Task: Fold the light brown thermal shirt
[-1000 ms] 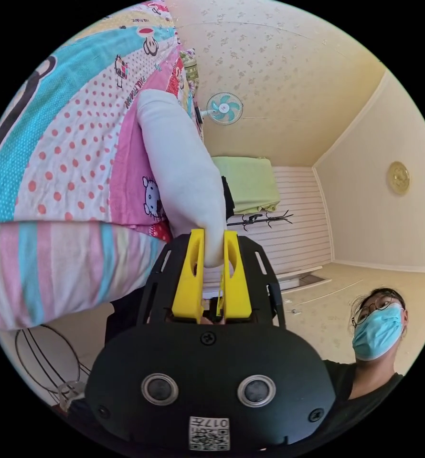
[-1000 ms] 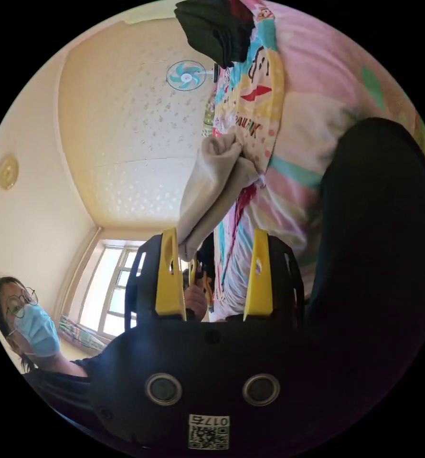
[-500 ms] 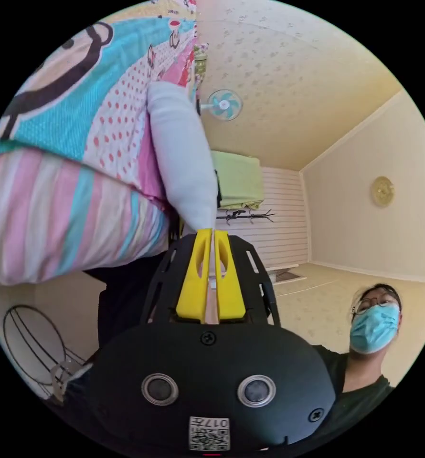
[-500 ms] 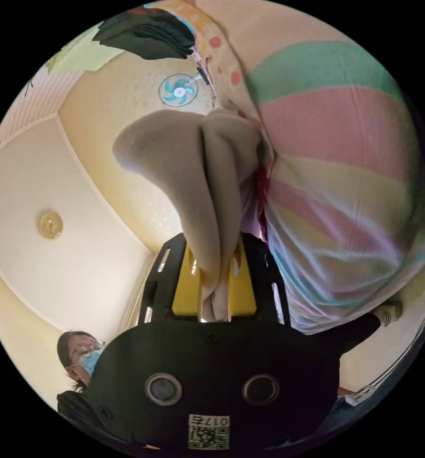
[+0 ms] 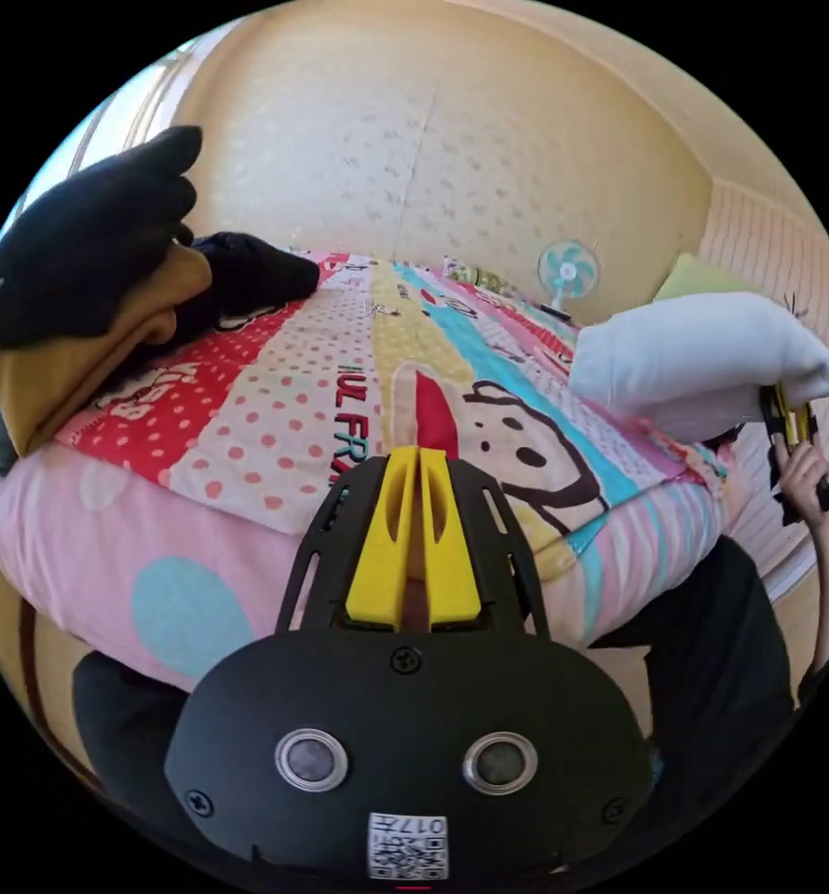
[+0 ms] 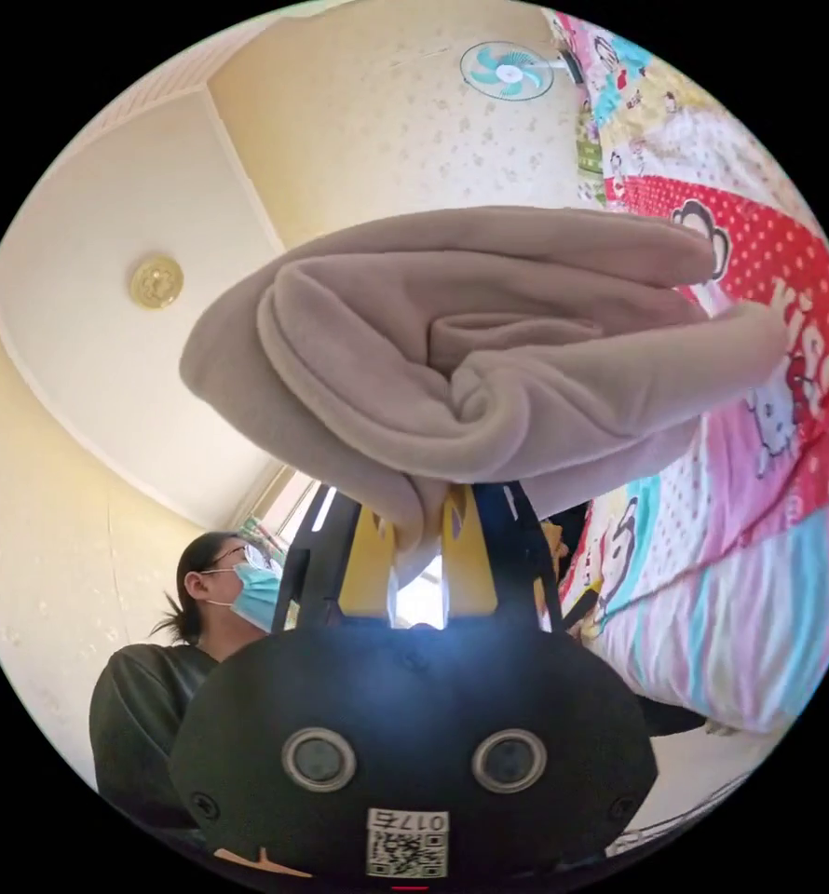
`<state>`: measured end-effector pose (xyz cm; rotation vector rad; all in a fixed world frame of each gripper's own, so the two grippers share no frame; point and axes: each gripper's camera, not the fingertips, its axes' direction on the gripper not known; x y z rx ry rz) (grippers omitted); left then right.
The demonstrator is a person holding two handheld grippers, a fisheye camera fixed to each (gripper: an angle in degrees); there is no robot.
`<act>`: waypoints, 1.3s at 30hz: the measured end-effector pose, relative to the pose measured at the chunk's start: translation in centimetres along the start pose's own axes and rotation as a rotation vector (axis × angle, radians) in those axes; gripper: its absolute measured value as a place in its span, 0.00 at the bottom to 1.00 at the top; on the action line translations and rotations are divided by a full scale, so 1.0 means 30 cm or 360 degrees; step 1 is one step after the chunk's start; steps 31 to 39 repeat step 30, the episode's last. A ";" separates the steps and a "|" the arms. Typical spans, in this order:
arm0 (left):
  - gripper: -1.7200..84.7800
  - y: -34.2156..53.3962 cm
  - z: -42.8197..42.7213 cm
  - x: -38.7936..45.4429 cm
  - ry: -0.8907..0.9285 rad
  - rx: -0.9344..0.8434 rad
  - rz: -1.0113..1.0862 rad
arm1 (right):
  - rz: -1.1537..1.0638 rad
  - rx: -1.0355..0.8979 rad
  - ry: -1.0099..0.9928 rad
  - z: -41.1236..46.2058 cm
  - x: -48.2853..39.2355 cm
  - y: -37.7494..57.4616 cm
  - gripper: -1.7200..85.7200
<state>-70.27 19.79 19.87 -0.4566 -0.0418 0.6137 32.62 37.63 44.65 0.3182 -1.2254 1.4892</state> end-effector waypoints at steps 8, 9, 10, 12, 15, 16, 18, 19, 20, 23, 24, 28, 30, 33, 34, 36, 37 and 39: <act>0.01 0.022 0.002 -0.167 0.0516 -0.0001 -0.0227 | -0.0058 -0.0464 -0.0674 0.959 0.280 -0.159 0.10; 0.01 0.026 0.000 -0.177 0.0543 0.0002 -0.0231 | -0.0098 -0.0503 -0.0706 1.108 0.323 -0.167 0.11; 0.01 0.028 -0.001 -0.181 0.0552 0.0002 -0.0230 | -0.0130 -0.0516 -0.0676 1.243 0.379 -0.170 0.11; 0.01 0.035 -0.004 -0.198 0.0603 0.0007 -0.0222 | -0.0109 -0.0528 -0.0548 1.411 0.497 -0.159 0.11; 0.01 0.044 -0.005 -0.227 0.0694 0.0027 -0.0223 | 0.0127 -0.0584 -0.0174 1.596 0.799 -0.054 0.10; 0.01 0.046 -0.007 -0.231 0.0712 0.0032 -0.0219 | 0.0244 -0.0635 0.0019 1.623 0.943 0.023 0.10; 0.01 0.054 -0.014 -0.245 0.0769 0.0052 -0.0205 | 0.0431 -0.0804 0.0329 1.620 1.149 0.163 0.11; 0.01 0.056 -0.015 -0.248 0.0782 0.0054 -0.0204 | 0.0475 -0.0980 0.0535 1.600 1.256 0.269 0.12; 0.01 0.058 -0.017 -0.255 0.0806 0.0059 -0.0202 | 0.0471 -0.1055 0.0627 1.585 1.295 0.321 0.13; 0.01 0.062 -0.020 -0.266 0.0833 0.0060 -0.0209 | 0.0334 -0.1354 0.0965 1.501 1.368 0.533 0.13; 0.01 0.063 -0.021 -0.266 0.0822 0.0059 -0.0208 | 0.0294 -0.1328 0.0938 1.465 1.343 0.570 0.12; 0.01 0.067 -0.025 -0.265 0.0816 0.0065 -0.0200 | -0.0027 -0.1349 0.1189 1.399 1.122 0.571 0.13; 0.01 0.070 -0.026 -0.266 0.0837 0.0076 -0.0190 | -0.0314 -0.1446 0.1544 1.375 0.997 0.590 0.13; 0.01 0.070 -0.026 -0.266 0.0837 0.0076 -0.0190 | -0.0314 -0.1446 0.1544 1.375 0.997 0.590 0.13; 0.01 0.070 -0.026 -0.266 0.0837 0.0076 -0.0190 | -0.0314 -0.1446 0.1544 1.375 0.997 0.590 0.13; 0.01 0.070 -0.026 -0.266 0.0837 0.0076 -0.0190 | -0.0314 -0.1446 0.1544 1.375 0.997 0.590 0.13; 0.01 0.070 -0.026 -0.266 0.0837 0.0076 -0.0190 | -0.0314 -0.1446 0.1544 1.375 0.997 0.590 0.13; 0.01 0.070 -0.026 -0.266 0.0837 0.0076 -0.0190 | -0.0314 -0.1446 0.1544 1.375 0.997 0.590 0.13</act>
